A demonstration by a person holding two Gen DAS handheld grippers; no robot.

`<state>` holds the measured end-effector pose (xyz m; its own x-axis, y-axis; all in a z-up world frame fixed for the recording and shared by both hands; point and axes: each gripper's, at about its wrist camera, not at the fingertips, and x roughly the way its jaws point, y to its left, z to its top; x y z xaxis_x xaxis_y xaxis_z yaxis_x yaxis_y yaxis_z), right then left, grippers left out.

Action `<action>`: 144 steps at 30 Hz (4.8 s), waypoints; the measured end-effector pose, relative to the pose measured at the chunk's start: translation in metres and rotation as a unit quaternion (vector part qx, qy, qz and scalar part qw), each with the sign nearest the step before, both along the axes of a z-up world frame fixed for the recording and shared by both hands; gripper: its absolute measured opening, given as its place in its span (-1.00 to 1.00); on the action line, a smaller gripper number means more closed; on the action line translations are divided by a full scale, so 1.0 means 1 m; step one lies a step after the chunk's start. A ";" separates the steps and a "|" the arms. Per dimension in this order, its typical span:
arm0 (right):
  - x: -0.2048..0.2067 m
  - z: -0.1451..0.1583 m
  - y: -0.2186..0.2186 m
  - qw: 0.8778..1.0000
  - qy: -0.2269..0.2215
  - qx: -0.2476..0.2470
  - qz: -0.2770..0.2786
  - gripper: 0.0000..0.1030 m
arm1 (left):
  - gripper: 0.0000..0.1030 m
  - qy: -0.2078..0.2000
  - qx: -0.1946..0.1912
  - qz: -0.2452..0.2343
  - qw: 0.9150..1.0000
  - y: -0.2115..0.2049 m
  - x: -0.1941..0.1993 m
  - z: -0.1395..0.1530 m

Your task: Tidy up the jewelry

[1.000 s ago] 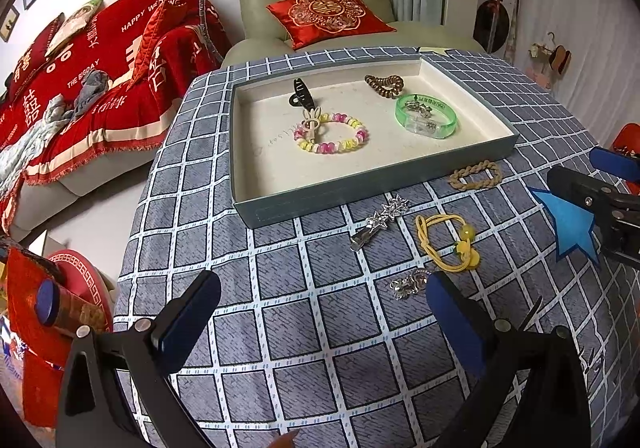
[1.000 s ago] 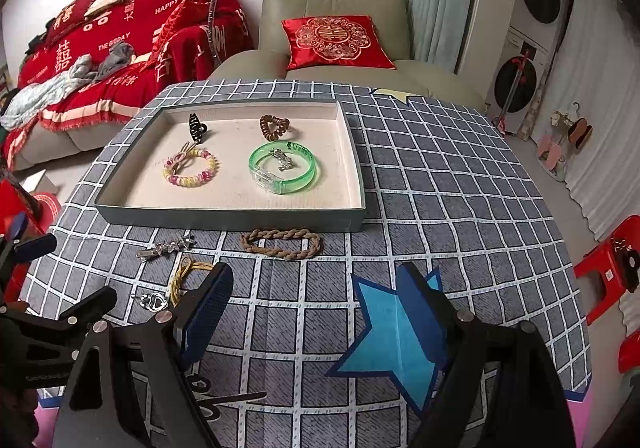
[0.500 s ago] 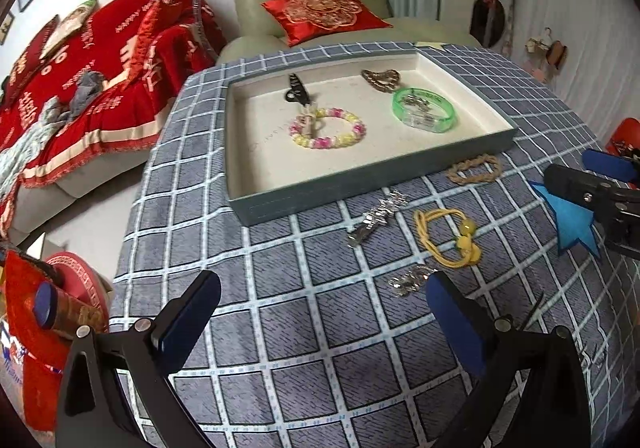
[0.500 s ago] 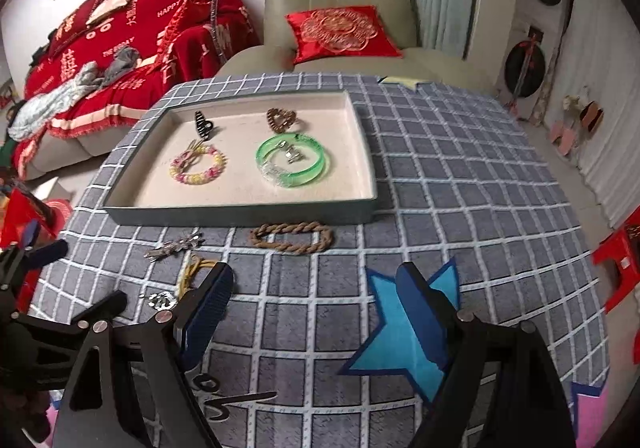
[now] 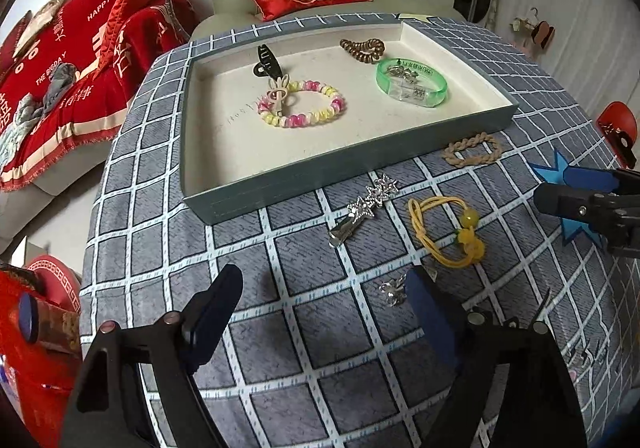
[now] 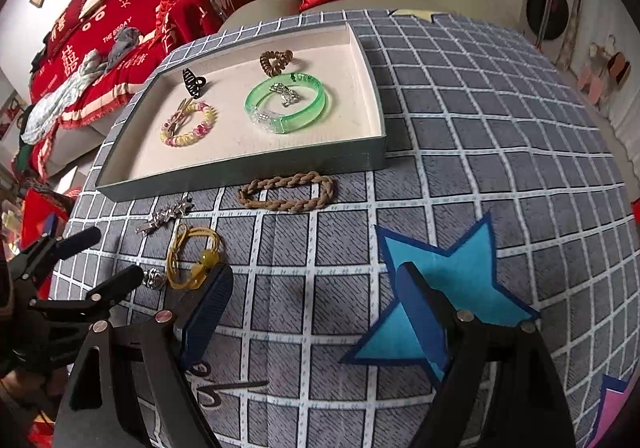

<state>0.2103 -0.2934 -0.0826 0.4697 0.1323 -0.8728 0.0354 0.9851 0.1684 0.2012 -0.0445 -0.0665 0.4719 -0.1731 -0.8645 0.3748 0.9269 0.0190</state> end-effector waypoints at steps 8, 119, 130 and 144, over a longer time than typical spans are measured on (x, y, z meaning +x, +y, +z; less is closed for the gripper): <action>0.031 -0.016 0.011 1.000 0.014 -0.005 0.015 0.66 | 0.45 0.007 -0.007 -0.020 1.000 -0.015 0.012 -0.003; -0.035 0.025 0.010 0.996 -0.053 0.068 0.002 0.35 | 1.00 -0.101 -0.147 -0.033 0.983 -0.021 -0.006 -0.012; -0.032 0.011 0.002 0.999 -0.026 0.031 0.001 0.40 | 1.00 -0.048 -0.033 0.029 0.998 -0.071 0.061 -0.131; -0.011 -0.014 0.021 0.999 -0.002 -0.040 0.029 0.40 | 1.00 -0.032 0.021 -0.006 0.999 -0.120 0.135 -0.252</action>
<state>0.1995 -0.2727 -0.0968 0.4672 0.0881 -0.8797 -0.0218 0.9959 0.0882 0.3357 -0.1643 -0.3190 0.5244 -0.1433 -0.8393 0.3824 0.9203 0.0818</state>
